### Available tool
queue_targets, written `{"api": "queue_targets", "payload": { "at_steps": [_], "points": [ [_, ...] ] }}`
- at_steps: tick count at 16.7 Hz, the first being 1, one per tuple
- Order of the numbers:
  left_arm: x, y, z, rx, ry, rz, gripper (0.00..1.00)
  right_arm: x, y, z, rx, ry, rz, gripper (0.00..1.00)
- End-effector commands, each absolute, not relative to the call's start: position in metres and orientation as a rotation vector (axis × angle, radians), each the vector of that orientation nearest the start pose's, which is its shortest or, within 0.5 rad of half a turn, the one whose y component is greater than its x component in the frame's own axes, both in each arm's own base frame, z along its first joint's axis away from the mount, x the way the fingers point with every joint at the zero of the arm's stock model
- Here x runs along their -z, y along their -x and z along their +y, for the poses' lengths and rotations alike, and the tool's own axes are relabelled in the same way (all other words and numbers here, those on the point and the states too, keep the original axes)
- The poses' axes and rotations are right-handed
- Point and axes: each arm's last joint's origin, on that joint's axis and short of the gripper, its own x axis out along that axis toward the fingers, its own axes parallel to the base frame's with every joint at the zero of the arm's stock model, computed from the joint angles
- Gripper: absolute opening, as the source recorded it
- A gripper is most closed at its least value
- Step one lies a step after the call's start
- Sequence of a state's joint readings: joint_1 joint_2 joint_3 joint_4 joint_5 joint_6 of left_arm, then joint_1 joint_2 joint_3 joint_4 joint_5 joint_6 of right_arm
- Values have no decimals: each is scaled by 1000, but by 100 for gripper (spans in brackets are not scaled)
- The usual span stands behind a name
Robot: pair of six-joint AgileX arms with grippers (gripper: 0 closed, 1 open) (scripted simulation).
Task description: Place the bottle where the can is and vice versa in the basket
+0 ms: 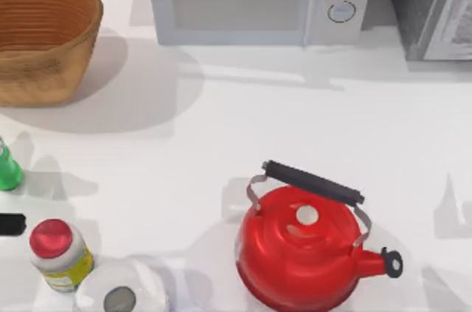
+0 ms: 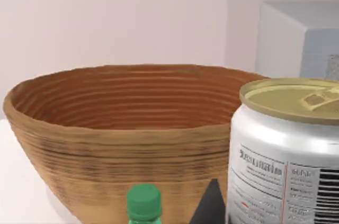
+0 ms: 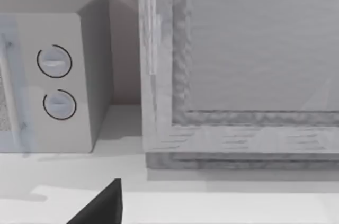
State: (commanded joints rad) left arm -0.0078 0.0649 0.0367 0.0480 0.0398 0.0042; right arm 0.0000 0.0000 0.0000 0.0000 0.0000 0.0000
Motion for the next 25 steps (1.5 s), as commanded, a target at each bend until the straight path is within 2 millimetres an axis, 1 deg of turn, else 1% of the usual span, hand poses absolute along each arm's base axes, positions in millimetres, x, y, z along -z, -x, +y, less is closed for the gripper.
{"api": "queue_targets", "payload": {
  "at_steps": [3, 5, 6, 8, 9, 11, 12, 14, 16, 18, 21, 23, 25],
  "points": [
    [-199, -116, -9, 165, -7, -62, 0, -160, -106, -1, 0, 0, 0, 100],
    [-220, -129, -15, 278, -11, -81, 0, -160, -106, -1, 0, 0, 0, 100],
    [-229, -139, -19, 342, -13, -84, 0, -160, -106, -1, 0, 0, 0, 100],
    [-242, -166, -28, 479, -14, -76, 0, -160, -106, -1, 0, 0, 0, 100],
    [-246, -183, -34, 550, -12, -65, 0, -160, -106, -1, 0, 0, 0, 100],
    [-244, -220, -48, 695, -5, -34, 0, -160, -106, -1, 0, 0, 0, 100],
    [-238, -240, -56, 768, 0, -15, 0, -160, -106, -1, 0, 0, 0, 100],
    [-216, -279, -73, 912, 14, 23, 0, -160, -106, -1, 0, 0, 0, 100],
    [-185, -312, -91, 1050, 25, 51, 0, -160, -106, -1, 0, 0, 0, 100],
    [-149, -338, -108, 1179, 32, 63, 0, -160, -106, -1, 0, 0, 0, 100],
    [-98, -362, -129, 1350, 26, 49, 0, -160, -106, -1, 0, 0, 0, 100],
    [-68, -369, -140, 1443, 17, 29, 0, -160, -106, -1, 0, 0, 0, 100],
    [-44, -372, -148, 1516, 7, 12, 0, -160, -106, -1, 0, 0, 0, 100]
  ]
}}
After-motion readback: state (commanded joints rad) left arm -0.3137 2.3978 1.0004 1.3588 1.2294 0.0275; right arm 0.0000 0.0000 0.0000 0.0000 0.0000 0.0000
